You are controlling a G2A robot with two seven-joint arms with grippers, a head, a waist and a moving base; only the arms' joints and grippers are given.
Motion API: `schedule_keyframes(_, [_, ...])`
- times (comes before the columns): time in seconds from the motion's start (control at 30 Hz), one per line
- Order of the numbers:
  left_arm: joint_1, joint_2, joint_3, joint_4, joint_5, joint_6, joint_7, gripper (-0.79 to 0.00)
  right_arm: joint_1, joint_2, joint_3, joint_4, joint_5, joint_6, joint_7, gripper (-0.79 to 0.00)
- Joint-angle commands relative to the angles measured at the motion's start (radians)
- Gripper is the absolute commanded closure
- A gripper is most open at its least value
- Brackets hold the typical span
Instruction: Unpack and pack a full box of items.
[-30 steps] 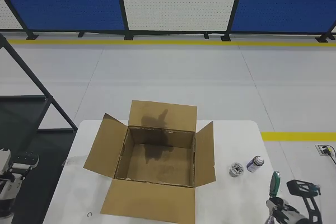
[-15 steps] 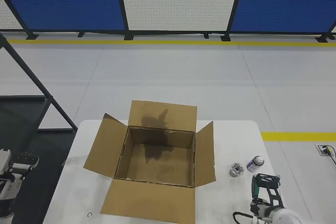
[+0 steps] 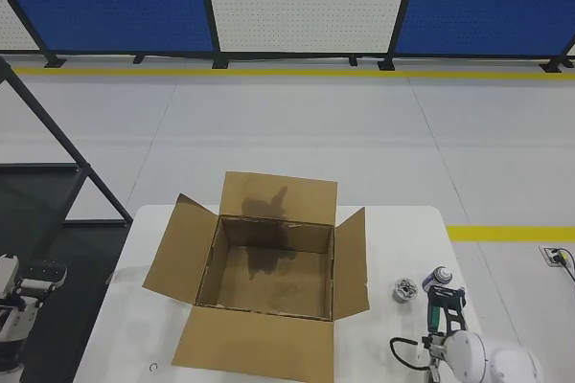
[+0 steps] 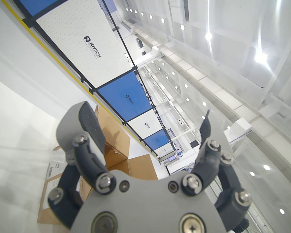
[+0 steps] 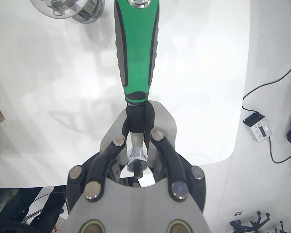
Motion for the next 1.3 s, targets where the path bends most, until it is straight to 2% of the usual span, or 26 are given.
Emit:
schedule_keyframes(0.0, [0.000, 0.000, 0.000, 0.000, 0.000, 0.000, 0.000, -0.785, 0.017, 0.000, -0.004, 0.032, 0.025, -0.021, -0.008, 0.000])
schedule_keyframes(0.3, [0.000, 0.000, 0.000, 0.000, 0.000, 0.000, 0.000, -0.785, 0.083, 0.007, -0.003, 0.152, 0.034, -0.047, -0.009, 0.000])
schedule_keyframes(0.87, [0.000, 0.000, 0.000, 0.000, 0.000, 0.000, 0.000, -0.785, 0.115, 0.016, -0.019, 0.220, 0.020, -0.048, 0.001, 0.000])
schedule_keyframes(0.9, [0.000, 0.000, 0.000, 0.000, 0.000, 0.000, 0.000, -0.785, 0.116, 0.017, -0.019, 0.224, 0.021, -0.049, 0.001, -0.040])
schedule_keyframes(1.03, [0.000, 0.000, 0.000, 0.000, 0.000, 0.000, 0.000, -0.785, 0.119, 0.019, -0.020, 0.232, 0.024, -0.050, 0.000, -0.071])
schedule_keyframes(1.17, [0.000, 0.000, 0.000, 0.000, 0.000, 0.000, 0.000, -0.785, 0.121, 0.021, -0.020, 0.236, 0.029, -0.049, 0.000, -0.142])
schedule_keyframes(1.27, [0.000, 0.000, 0.000, 0.000, 0.000, 0.000, 0.000, -0.785, 0.121, 0.023, -0.019, 0.233, 0.032, -0.050, 0.000, -0.246])
